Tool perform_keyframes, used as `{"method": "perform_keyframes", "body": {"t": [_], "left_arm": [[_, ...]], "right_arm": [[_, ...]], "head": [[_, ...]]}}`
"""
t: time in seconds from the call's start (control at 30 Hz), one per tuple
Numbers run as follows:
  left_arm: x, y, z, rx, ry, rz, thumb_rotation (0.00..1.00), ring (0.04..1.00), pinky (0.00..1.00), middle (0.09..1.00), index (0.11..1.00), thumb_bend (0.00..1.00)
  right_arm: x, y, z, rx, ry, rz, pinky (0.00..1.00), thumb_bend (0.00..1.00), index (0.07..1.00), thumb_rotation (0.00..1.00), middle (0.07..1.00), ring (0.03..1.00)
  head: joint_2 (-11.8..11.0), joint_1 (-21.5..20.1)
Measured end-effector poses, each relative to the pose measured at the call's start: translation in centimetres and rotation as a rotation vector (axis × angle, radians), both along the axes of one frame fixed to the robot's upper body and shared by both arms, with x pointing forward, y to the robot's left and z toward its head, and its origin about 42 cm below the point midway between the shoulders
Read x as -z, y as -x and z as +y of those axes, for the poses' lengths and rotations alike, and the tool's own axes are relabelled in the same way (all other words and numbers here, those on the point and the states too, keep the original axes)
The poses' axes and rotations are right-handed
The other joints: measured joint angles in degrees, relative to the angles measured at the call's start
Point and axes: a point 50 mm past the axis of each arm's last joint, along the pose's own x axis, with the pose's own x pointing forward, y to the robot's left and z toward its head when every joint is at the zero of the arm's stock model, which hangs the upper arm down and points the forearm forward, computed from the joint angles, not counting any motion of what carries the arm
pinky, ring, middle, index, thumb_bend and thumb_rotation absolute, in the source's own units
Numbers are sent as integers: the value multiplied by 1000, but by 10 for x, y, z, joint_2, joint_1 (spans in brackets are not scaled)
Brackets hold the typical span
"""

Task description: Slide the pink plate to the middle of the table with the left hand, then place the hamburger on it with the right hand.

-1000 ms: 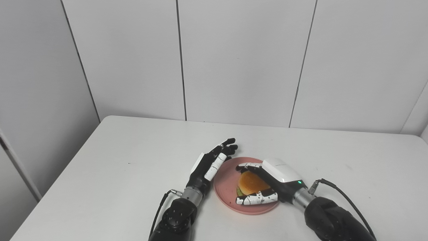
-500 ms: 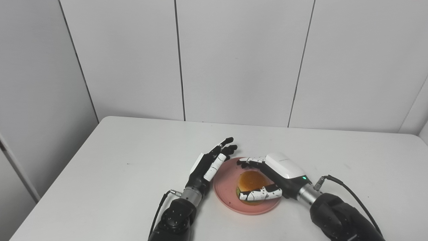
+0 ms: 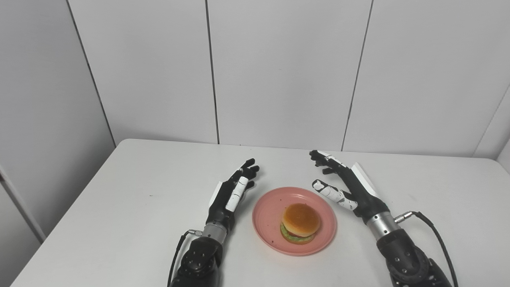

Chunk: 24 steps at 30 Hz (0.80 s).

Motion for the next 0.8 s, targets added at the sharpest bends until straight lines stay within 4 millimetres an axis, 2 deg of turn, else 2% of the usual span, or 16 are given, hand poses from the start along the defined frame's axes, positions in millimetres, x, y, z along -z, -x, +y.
{"method": "perform_keyframes", "body": {"t": [0.1, 0.2, 0.3, 0.4, 0.63, 0.8], "left_arm": [[0, 0, 4, -65, 9, -1, 818, 959, 942, 966, 992, 758], [0, 0, 4, -106, 2, -14, 827, 994, 990, 997, 1000, 809], [-1, 1, 3, -126, -17, -39, 846, 1000, 999, 1000, 1000, 802], [-1, 1, 0, -134, -58, -50, 875, 1000, 1000, 1000, 1000, 783], [-1, 1, 2, -144, -44, -42, 873, 1000, 1000, 1000, 1000, 783], [0, 1, 3, -141, -34, -39, 871, 1000, 1000, 1000, 1000, 796]], "right_arm": [[21, -4, -4, 42, -184, 107, 904, 977, 899, 1000, 890, 891], [35, -3, -2, 55, -312, 189, 926, 980, 932, 1000, 913, 904], [40, -3, 1, 69, -406, 226, 940, 953, 941, 1000, 919, 910], [50, -3, 0, 96, -475, 274, 952, 971, 952, 1000, 927, 925], [53, -4, -4, 127, -565, 305, 980, 931, 965, 1000, 937, 944], [53, -3, 1, 122, -595, 310, 987, 922, 973, 1000, 950, 956]], "head": [[0, -2], [1, -3], [3, -3], [3, -3], [2, -17], [2, -27]]}}
